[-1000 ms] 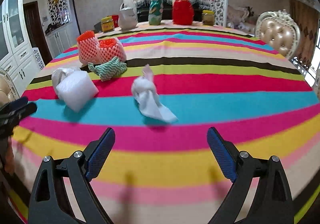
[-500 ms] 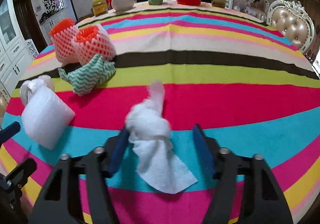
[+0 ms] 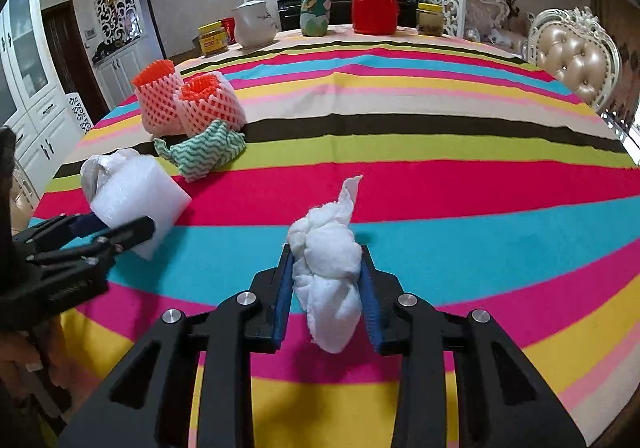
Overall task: Collect trash
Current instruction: 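Grasp the crumpled white tissue with right tool while left tool grasps a white foam block, then carry the tissue and foam block with both tools over the pink bin, then open both tools to drop the tissue and foam block into the bin, then move both open tools back over the table, then grasp the white plastic bag with left tool while right tool grasps an orange foam fruit net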
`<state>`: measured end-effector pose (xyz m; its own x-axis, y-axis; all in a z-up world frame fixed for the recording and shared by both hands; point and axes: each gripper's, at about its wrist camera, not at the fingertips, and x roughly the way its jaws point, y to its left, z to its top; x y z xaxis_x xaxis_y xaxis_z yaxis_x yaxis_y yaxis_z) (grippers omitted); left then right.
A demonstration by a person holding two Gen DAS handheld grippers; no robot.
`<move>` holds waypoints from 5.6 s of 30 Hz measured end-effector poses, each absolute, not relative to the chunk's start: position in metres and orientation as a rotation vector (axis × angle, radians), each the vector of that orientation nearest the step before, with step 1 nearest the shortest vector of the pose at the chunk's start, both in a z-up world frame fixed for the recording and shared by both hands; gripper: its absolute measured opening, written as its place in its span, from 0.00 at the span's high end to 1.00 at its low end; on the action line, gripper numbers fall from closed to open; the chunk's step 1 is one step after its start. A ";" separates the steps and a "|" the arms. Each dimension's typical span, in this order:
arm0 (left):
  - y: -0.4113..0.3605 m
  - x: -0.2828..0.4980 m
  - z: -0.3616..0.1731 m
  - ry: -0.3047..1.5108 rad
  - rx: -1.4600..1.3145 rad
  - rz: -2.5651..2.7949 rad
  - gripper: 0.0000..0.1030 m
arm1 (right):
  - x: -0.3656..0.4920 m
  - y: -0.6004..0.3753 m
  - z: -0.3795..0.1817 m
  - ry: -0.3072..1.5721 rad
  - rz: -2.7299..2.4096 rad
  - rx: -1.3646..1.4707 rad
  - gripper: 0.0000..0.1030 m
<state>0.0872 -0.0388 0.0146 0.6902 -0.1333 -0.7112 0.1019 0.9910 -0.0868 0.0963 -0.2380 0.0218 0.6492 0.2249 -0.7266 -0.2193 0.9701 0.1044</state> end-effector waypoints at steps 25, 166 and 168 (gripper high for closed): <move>-0.107 -0.054 0.040 0.614 -0.020 -0.343 0.42 | -0.067 -0.306 0.047 0.659 0.208 0.001 0.67; 0.086 0.126 0.037 0.641 -0.122 0.021 0.59 | 0.155 -0.146 0.027 0.766 0.269 -0.022 0.10; 0.099 0.125 0.035 0.636 -0.178 0.024 0.60 | 0.173 -0.133 0.026 0.771 0.285 -0.022 0.10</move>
<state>0.1248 0.0987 0.0355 0.8049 -0.0321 -0.5925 -0.0770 0.9844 -0.1580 0.1726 -0.1327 0.0258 0.6807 0.2459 -0.6900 -0.2620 0.9614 0.0841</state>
